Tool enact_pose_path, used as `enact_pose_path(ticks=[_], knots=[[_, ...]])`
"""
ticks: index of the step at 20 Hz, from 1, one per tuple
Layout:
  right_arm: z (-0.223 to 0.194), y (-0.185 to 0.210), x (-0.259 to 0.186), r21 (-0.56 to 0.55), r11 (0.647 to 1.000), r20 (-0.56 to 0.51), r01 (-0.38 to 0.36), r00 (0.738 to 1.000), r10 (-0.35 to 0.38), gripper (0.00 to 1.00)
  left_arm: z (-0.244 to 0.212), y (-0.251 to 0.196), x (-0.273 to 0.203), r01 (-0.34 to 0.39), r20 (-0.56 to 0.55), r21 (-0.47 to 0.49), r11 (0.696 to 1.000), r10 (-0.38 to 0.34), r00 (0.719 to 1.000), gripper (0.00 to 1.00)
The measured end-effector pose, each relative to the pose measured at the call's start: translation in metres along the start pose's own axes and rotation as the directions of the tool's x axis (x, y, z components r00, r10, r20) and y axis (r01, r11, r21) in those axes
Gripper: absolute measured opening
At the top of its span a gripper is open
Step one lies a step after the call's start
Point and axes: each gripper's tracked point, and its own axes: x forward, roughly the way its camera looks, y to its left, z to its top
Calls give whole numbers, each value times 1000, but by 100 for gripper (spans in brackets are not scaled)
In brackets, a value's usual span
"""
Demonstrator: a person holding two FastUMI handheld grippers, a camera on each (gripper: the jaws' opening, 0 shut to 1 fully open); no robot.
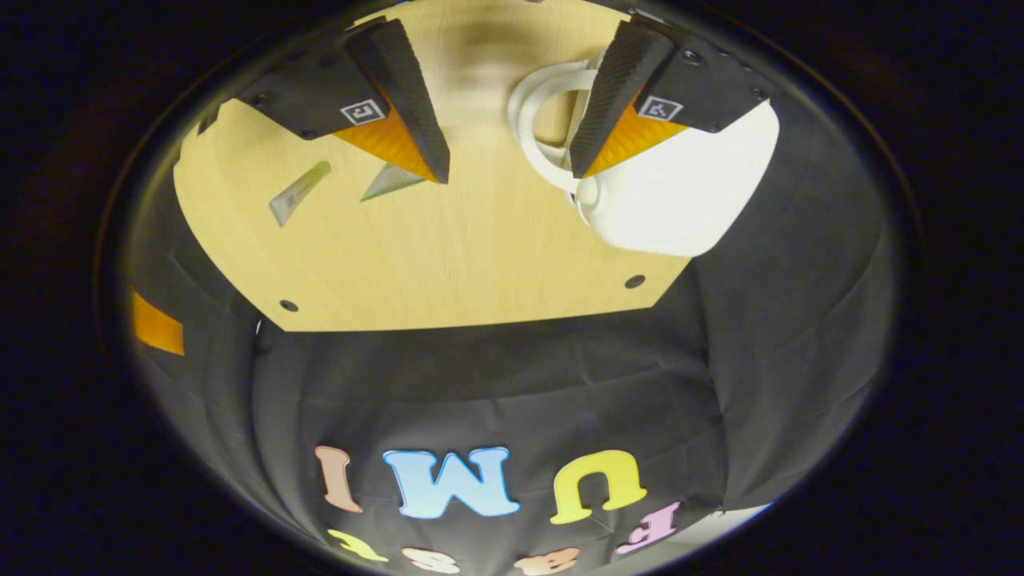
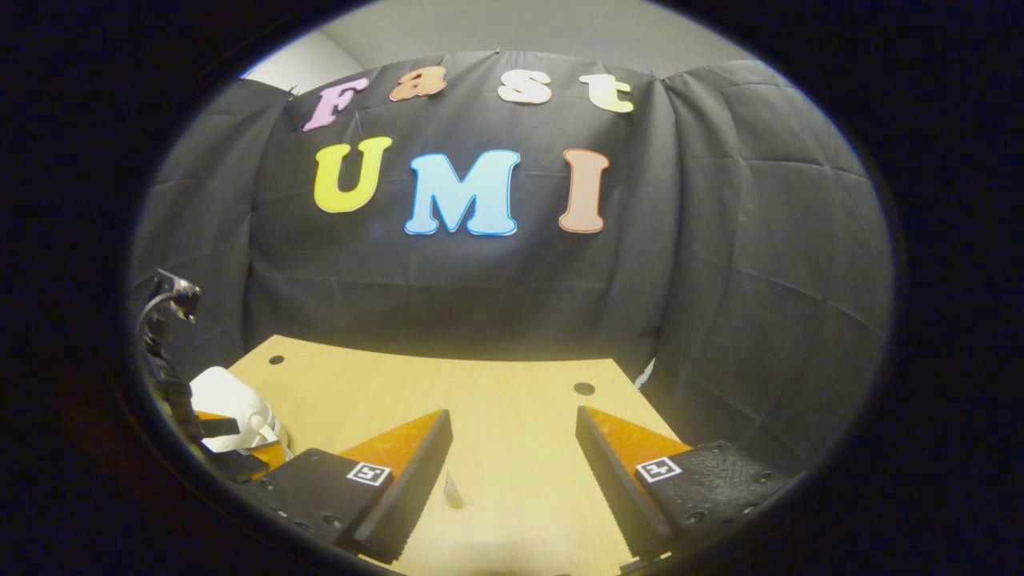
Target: First open the suitcase, pack the skin care products into it, and then close the suitcase.
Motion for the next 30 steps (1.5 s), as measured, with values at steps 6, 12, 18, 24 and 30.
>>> enact_pose_path(ticks=[6,12,18,24,30], knots=[[-18,-28,-13,-10,997,-43,72,996,-73,95,-63,18,70,-21,-185,7,1000,22,983,81],[-35,-50,-21,13,991,-97,134,987,-132,95,-85,24,104,3,-240,-106,994,-29,970,20],[-35,-49,-23,13,992,-94,122,988,-120,95,-33,30,63,32,-112,-84,996,-42,993,15],[-34,-34,-12,20,998,-93,68,993,-65,95,26,43,-23,50,-2,18,999,-50,999,14],[-37,-14,-3,51,998,-103,25,994,-20,95,118,135,-102,-61,159,11,998,59,985,14]])
